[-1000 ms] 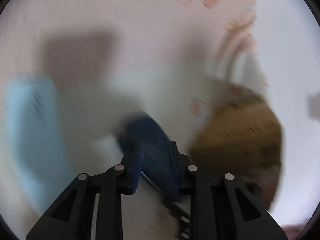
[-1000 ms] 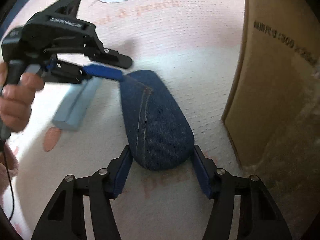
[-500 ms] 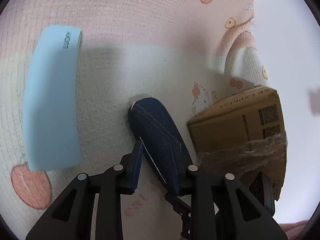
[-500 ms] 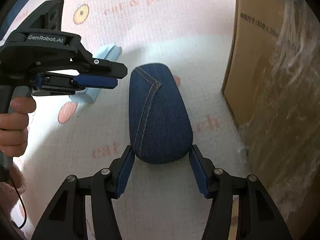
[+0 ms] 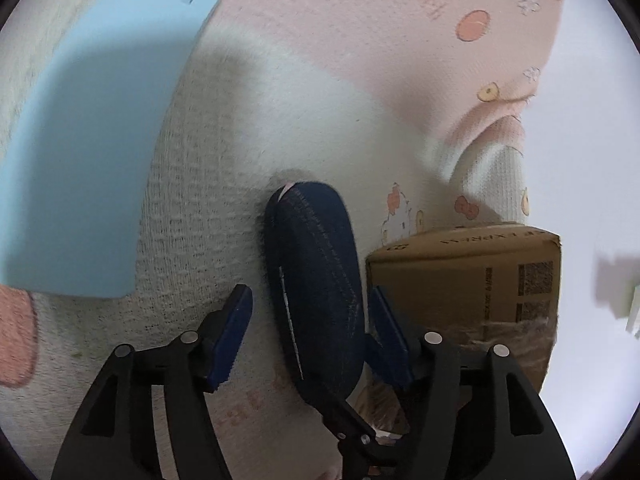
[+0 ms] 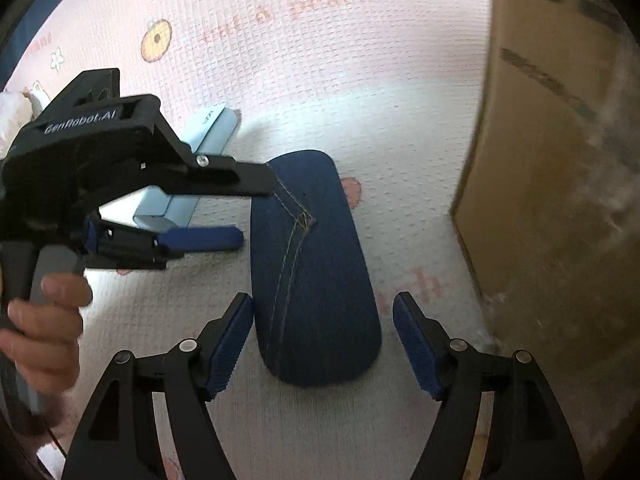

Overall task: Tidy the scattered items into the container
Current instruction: 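Close the right gripper around the navy denim glasses case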

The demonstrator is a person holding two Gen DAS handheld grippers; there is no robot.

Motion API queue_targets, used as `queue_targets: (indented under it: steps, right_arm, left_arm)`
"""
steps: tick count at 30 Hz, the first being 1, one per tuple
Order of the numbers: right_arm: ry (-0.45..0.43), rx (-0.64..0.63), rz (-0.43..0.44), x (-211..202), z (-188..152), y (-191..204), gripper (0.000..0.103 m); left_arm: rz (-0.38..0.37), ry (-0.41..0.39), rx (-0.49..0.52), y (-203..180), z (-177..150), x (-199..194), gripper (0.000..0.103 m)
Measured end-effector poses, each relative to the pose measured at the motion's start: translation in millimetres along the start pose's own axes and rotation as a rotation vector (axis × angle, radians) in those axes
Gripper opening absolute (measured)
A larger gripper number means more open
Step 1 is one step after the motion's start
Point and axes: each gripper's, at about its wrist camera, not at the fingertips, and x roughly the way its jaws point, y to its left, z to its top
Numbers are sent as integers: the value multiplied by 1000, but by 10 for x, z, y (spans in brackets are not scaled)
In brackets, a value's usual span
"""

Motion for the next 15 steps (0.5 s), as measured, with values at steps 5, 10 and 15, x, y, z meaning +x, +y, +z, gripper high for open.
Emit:
queue_targets:
  steps: [5, 10, 15]
  right_arm:
    - [23, 0, 15, 117, 113, 10, 71]
    - [32, -40, 6, 194, 113, 128, 63]
    - [50, -61, 17, 173, 124, 183, 61]
  left_arm:
    - [-28, 3, -26, 11, 32, 85, 65]
    - [1, 39, -18, -31, 74, 153, 45]
    - [4, 25, 20, -78, 30, 124, 45]
